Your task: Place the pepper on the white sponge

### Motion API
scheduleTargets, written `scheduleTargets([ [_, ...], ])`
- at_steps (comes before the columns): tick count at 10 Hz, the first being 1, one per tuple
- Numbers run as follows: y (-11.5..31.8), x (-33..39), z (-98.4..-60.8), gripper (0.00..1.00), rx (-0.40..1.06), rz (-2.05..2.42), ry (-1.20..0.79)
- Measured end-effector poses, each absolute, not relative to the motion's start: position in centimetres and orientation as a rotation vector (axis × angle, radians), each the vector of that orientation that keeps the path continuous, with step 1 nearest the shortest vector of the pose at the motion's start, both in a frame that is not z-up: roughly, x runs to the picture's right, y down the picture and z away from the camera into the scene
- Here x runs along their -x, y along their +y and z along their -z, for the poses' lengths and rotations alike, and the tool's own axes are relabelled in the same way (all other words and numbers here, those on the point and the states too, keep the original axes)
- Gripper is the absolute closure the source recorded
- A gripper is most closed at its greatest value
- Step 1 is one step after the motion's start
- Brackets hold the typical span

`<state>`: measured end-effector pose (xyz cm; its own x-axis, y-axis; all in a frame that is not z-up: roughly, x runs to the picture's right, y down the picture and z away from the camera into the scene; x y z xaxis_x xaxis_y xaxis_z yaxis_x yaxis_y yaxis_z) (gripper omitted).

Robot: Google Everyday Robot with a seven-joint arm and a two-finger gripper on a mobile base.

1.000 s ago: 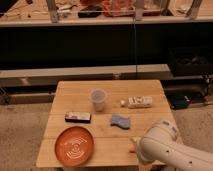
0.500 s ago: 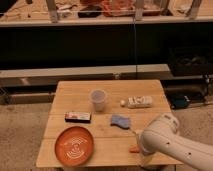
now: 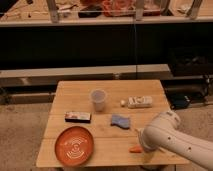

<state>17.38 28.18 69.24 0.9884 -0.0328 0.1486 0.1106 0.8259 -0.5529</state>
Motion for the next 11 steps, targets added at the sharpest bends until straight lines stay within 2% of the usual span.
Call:
scheduleTargets([
  [5,28.2,-18.0,-71.0,0.2,0.599,0.096,-0.133],
  [11,28.8,-19.4,-75.0,0.2,0.616,0.139,-0.103],
])
